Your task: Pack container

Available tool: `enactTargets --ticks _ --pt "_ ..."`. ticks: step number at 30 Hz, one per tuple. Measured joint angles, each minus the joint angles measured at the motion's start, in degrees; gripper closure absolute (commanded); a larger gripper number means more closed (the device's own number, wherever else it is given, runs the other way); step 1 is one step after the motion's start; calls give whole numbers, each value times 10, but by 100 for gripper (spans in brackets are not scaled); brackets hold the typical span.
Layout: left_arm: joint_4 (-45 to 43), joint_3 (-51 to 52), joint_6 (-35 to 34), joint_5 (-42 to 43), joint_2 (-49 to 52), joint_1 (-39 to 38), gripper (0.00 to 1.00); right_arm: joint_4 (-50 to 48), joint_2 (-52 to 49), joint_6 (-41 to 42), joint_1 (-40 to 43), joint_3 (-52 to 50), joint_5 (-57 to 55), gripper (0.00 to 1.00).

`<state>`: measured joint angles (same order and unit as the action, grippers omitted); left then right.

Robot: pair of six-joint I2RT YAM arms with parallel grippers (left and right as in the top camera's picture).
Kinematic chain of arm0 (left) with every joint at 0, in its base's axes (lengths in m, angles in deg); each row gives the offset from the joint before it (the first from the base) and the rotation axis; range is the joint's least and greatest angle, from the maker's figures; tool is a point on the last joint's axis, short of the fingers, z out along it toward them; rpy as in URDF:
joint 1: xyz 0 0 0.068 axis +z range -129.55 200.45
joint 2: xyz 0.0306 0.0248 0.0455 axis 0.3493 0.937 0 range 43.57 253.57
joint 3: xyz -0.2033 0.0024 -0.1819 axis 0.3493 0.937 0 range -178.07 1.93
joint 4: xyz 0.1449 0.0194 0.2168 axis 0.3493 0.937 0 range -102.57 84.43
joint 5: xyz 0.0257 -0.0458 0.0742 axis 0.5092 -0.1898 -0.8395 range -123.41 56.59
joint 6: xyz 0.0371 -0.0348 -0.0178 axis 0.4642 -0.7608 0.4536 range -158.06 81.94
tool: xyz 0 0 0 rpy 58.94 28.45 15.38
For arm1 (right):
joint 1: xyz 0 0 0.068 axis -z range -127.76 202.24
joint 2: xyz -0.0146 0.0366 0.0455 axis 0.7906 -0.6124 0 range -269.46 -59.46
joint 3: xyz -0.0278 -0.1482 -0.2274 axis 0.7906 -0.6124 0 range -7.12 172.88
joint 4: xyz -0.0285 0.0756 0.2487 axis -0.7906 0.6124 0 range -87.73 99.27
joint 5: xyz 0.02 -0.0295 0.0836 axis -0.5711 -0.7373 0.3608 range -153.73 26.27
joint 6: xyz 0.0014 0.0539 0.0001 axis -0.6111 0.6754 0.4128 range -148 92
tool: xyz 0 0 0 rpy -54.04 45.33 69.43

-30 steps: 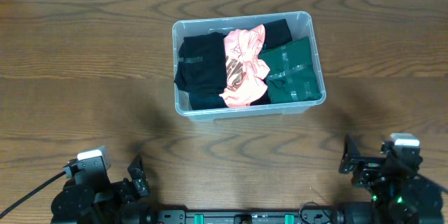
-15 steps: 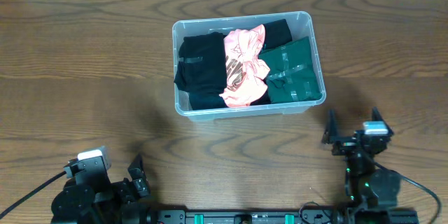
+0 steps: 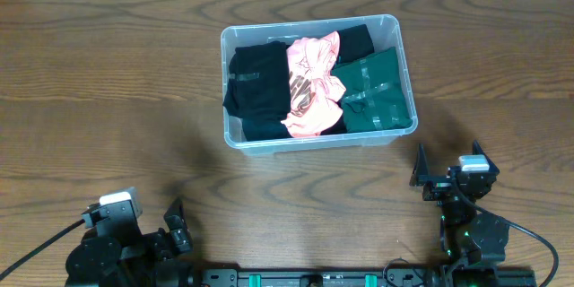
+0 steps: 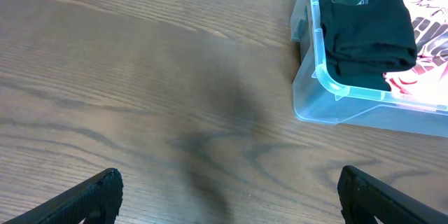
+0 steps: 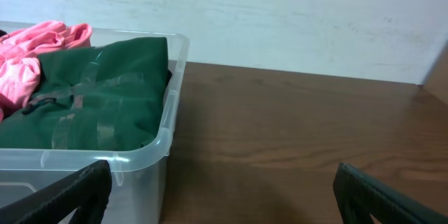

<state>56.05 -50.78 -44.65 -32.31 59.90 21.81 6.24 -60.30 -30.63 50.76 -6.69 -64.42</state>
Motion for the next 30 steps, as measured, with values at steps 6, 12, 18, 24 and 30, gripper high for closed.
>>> enactTargets --ticks 6,12,18,24,30 --pt "0 0 0 0 0 0 2 0 0 -1 0 0 0 1" --pt "0 0 0 0 0 0 2 0 0 -2 0 0 0 1" --pt "-3 1 0 0 -1 0 2 0 0 -2 0 0 0 1" --pt "-84 100 0 0 -81 10 2 0 0 -2 0 0 0 1" --pt "-246 271 0 0 -155 24 2 0 0 -2 0 0 0 1"
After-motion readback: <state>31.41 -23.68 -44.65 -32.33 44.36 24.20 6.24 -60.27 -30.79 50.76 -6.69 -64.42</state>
